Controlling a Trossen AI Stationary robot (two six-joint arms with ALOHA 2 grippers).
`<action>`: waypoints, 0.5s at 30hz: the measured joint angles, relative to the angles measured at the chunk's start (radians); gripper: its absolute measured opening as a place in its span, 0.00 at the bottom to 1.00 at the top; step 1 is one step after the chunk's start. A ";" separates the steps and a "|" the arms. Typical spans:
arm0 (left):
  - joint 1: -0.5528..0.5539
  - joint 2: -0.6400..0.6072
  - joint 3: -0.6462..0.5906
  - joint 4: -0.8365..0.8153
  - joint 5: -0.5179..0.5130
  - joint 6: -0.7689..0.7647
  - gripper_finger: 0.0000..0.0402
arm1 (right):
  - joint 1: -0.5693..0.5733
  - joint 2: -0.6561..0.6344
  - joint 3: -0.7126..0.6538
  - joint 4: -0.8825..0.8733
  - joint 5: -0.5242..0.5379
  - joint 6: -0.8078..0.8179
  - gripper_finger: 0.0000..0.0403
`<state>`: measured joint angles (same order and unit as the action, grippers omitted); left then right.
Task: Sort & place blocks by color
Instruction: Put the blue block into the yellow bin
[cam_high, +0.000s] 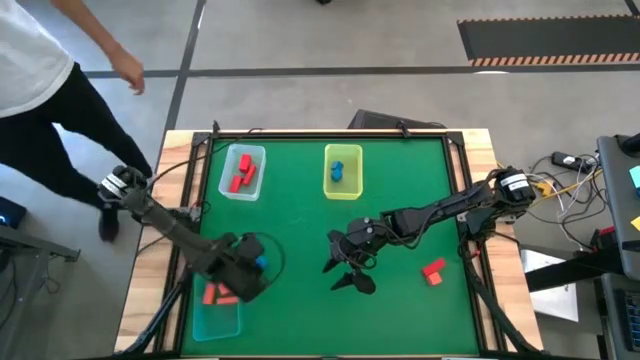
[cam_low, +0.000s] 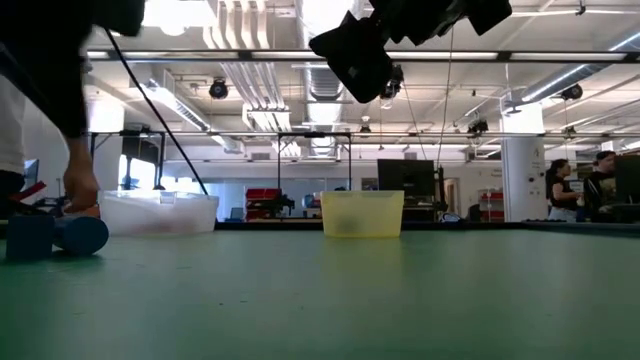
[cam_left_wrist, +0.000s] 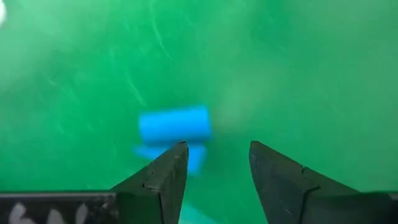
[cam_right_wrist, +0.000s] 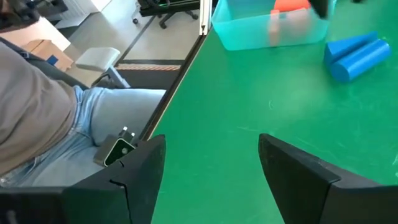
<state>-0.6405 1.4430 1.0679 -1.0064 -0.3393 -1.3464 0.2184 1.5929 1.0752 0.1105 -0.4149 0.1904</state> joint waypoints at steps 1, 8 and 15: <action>0.029 0.009 -0.007 0.000 0.000 0.031 0.37 | 0.000 0.000 0.000 -0.001 0.000 0.005 0.61; 0.174 0.074 -0.066 -0.003 0.054 0.202 0.22 | 0.000 0.000 0.000 -0.025 0.000 0.007 0.58; 0.180 0.093 -0.056 0.003 0.119 0.734 0.18 | 0.000 0.000 0.000 -0.028 0.000 -0.006 0.59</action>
<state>-0.4601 1.5360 1.0119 -1.0033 -0.2205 -0.6124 0.2180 1.5927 1.0752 0.0827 -0.4149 0.1848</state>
